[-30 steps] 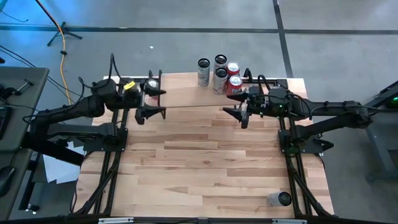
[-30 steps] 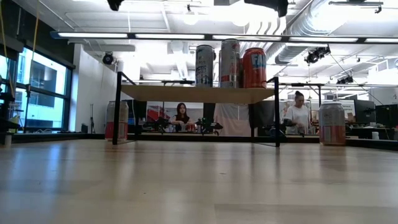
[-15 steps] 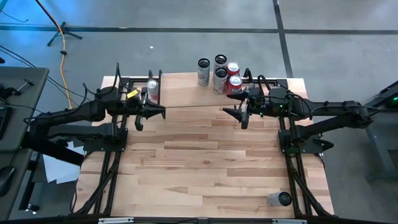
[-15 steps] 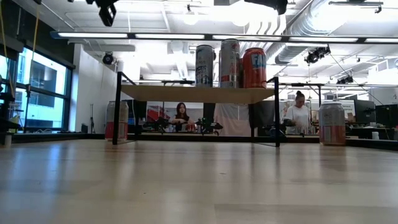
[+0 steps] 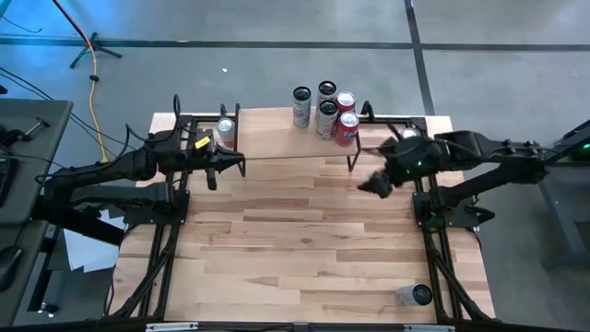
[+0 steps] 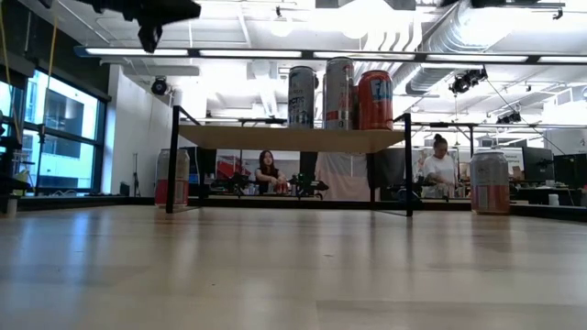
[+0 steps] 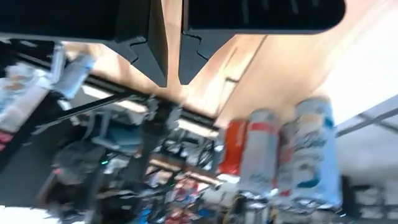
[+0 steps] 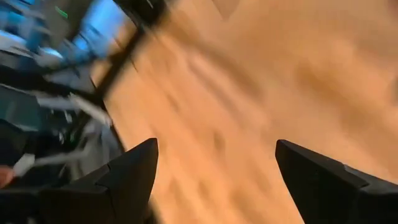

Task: Place canned beverage on shelf
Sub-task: Put the black blue soda can on the shelf

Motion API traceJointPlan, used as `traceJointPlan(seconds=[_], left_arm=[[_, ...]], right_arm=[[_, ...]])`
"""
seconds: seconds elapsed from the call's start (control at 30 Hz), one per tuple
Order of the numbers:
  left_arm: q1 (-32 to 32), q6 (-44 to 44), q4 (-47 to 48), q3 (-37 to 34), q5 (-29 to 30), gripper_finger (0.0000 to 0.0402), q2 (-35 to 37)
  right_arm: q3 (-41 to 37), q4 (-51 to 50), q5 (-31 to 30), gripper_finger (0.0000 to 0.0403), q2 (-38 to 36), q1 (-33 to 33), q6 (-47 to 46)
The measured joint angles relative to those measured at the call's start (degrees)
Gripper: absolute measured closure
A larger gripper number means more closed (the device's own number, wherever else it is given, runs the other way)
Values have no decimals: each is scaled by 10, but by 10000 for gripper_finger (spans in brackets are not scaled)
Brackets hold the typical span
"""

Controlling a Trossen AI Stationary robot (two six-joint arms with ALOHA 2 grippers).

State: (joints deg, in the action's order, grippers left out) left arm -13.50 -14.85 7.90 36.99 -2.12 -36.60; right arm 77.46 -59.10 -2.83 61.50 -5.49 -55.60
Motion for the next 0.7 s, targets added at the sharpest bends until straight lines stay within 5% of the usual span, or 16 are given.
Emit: traceJointPlan(seconds=[0.3,0.7], left_arm=[[1,-46,30,0,50,401,-2],[1,-46,32,0,38,401,-1]], right_arm=[[32,-190,133,91,36,-138,-198],[32,-187,173,91,131,-401,-673]])
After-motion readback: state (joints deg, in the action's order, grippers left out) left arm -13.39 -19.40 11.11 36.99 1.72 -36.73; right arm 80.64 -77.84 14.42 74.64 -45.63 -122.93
